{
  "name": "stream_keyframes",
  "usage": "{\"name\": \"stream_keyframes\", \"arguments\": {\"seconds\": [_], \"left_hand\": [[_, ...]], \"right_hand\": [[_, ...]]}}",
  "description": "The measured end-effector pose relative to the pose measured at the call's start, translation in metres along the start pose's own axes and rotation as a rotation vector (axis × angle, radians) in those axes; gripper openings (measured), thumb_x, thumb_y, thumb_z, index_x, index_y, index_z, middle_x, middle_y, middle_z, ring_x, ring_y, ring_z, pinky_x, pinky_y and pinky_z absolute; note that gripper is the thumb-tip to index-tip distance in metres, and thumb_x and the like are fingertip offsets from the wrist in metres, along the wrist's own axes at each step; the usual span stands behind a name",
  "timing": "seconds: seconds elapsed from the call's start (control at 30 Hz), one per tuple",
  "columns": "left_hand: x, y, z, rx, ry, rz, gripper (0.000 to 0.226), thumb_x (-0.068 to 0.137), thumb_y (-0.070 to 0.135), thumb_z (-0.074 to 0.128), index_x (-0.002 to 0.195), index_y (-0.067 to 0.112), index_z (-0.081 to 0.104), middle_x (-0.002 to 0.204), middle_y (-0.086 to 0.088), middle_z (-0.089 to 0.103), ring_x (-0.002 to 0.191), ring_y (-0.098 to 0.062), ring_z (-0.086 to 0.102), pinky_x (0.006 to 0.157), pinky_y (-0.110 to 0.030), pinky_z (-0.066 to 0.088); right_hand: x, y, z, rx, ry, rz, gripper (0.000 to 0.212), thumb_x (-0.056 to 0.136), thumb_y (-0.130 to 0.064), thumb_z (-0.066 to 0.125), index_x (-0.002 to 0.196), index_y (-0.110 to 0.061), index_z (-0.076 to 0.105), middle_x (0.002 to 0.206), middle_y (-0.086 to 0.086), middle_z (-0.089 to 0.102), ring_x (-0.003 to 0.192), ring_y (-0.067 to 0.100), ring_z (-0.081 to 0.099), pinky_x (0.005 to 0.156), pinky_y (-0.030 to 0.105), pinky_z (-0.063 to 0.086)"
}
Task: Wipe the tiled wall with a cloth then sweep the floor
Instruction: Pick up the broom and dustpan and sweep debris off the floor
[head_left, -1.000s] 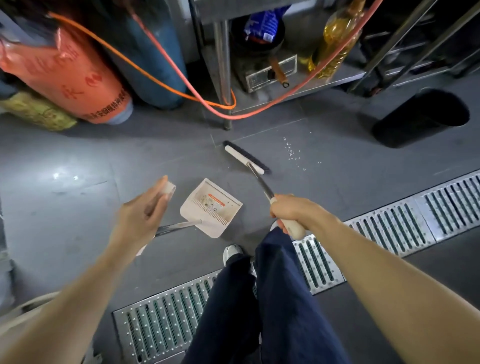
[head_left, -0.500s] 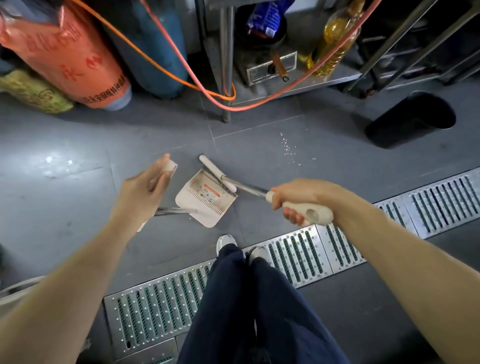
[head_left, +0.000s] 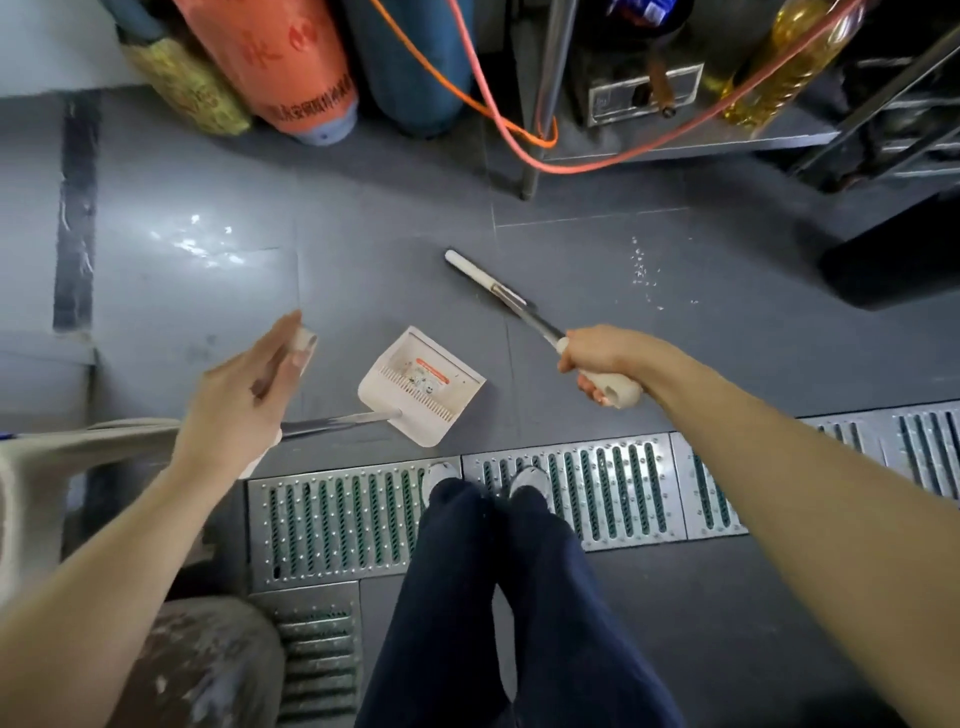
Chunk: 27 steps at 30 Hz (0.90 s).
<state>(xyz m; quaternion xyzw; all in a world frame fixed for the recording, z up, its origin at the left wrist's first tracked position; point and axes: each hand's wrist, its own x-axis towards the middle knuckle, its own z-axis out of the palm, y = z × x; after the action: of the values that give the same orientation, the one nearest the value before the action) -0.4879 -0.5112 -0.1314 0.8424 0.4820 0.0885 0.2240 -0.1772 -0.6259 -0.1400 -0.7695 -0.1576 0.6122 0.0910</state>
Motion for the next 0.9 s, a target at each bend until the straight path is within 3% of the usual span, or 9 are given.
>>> {"name": "stream_keyframes", "arguments": {"seconds": [0.13,0.3,0.37,0.5,0.6,0.7,0.8,0.9], "left_hand": [[-0.035,-0.027,-0.017,-0.015,0.035,-0.075,0.035,0.094,0.02,0.051,0.128,0.012,0.056,0.05,0.005,0.035,0.044,-0.016,0.035,0.055,-0.037,0.034],[-0.052,-0.063,-0.03,-0.027,-0.054,-0.129,0.039,0.094,0.027,0.05,0.133,0.021,0.051,0.069,-0.008,0.056,0.064,-0.025,0.051,0.07,-0.033,0.035],[-0.06,-0.077,-0.033,-0.04,-0.079,-0.101,0.04,0.093,0.027,0.051,0.133,0.023,0.051,0.075,-0.013,0.062,0.068,-0.03,0.057,0.069,-0.033,0.037],[-0.068,-0.104,-0.033,-0.076,-0.08,-0.087,0.042,0.092,0.028,0.052,0.134,0.024,0.05,0.076,-0.014,0.062,0.065,-0.031,0.055,0.066,-0.03,0.037],[-0.073,-0.117,-0.03,-0.107,-0.05,-0.082,0.042,0.092,0.027,0.051,0.134,0.022,0.049,0.077,-0.012,0.064,0.061,-0.029,0.055,0.066,-0.029,0.038],[-0.075,-0.121,-0.028,-0.104,-0.033,-0.022,0.043,0.091,0.03,0.048,0.133,0.018,0.051,0.067,-0.012,0.058,0.056,-0.025,0.048,0.062,-0.032,0.04],[-0.068,-0.119,-0.031,-0.096,-0.086,-0.068,0.042,0.095,0.03,0.045,0.137,0.024,0.045,0.088,-0.02,0.066,0.077,-0.032,0.06,0.071,-0.036,0.04],[-0.062,-0.119,-0.032,-0.139,-0.086,-0.095,0.043,0.095,0.033,0.045,0.138,0.026,0.044,0.102,-0.023,0.066,0.093,-0.037,0.062,0.078,-0.041,0.045]], "right_hand": [[-0.004,-0.001,0.043,-0.09,-0.035,0.01,0.042,0.095,-0.011,0.045,0.136,-0.011,0.038,0.057,0.008,0.049,0.043,0.016,0.043,0.037,0.021,0.037],[-0.032,-0.009,0.085,-0.11,-0.078,0.033,0.037,0.093,-0.008,0.045,0.129,-0.002,0.044,0.047,0.005,0.049,0.04,0.015,0.041,0.039,0.023,0.034],[-0.044,-0.015,0.089,-0.037,-0.062,0.032,0.038,0.091,-0.006,0.047,0.128,0.002,0.046,0.04,0.004,0.047,0.038,0.015,0.039,0.039,0.023,0.033],[-0.059,-0.03,0.102,-0.031,0.0,0.007,0.035,0.091,-0.005,0.047,0.124,0.004,0.048,0.051,0.009,0.048,0.041,0.016,0.04,0.036,0.02,0.035],[-0.05,-0.032,0.125,-0.097,0.018,0.004,0.038,0.094,-0.006,0.044,0.131,-0.002,0.041,0.056,0.01,0.049,0.042,0.017,0.042,0.033,0.018,0.036],[-0.04,-0.024,0.155,-0.107,-0.015,0.019,0.045,0.094,-0.006,0.043,0.138,-0.008,0.032,0.056,0.008,0.05,0.043,0.015,0.045,0.038,0.024,0.04],[-0.043,-0.015,0.192,-0.142,-0.092,0.057,0.044,0.092,-0.006,0.041,0.135,-0.011,0.036,0.054,0.006,0.05,0.042,0.016,0.045,0.043,0.026,0.04],[-0.056,-0.013,0.203,-0.087,-0.202,0.106,0.034,0.089,-0.008,0.044,0.123,-0.009,0.045,0.052,0.005,0.047,0.039,0.015,0.041,0.036,0.022,0.036]]}}
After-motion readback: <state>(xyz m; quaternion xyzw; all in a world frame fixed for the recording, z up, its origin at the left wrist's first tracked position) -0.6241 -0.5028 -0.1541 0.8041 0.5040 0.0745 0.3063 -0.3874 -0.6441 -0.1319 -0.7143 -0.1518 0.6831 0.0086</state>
